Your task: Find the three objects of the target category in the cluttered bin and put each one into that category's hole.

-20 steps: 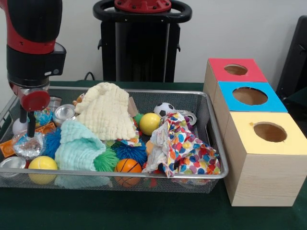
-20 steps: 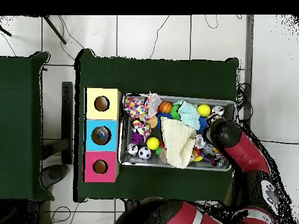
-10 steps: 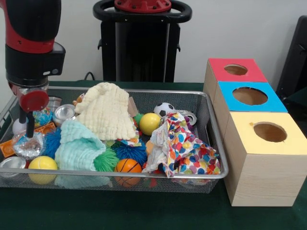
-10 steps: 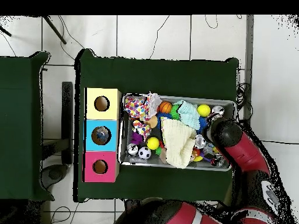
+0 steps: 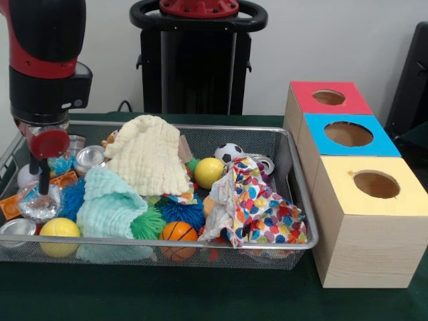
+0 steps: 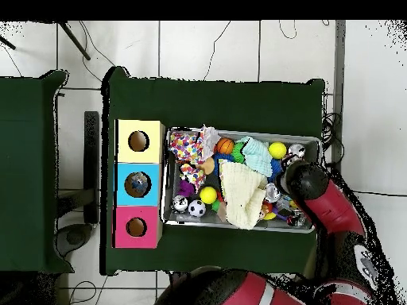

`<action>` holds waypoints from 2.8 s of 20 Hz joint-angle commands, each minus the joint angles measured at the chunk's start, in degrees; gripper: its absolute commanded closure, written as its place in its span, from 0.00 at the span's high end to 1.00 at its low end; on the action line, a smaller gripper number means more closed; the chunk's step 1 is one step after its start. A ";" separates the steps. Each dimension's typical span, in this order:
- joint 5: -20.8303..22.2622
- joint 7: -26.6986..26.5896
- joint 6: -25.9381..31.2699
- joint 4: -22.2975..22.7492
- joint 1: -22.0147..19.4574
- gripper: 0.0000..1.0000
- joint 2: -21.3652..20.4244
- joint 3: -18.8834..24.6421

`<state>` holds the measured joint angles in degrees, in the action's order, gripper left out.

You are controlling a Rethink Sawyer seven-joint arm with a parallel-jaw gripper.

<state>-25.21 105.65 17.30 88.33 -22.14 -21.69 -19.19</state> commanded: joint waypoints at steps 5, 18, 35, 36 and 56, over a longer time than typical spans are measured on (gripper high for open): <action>-1.70 11.79 -1.60 -2.61 0.58 1.00 3.77 4.17; 1.26 7.43 -1.27 -4.34 -0.47 0.00 3.67 4.42; 2.34 6.22 15.00 -3.36 2.64 0.00 -7.82 1.05; 2.52 6.00 16.09 -3.37 2.77 0.00 -8.58 0.92; 4.97 6.31 20.30 4.19 9.76 0.00 -18.56 -0.44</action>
<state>-23.98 105.65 31.67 86.73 -15.38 -36.96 -21.56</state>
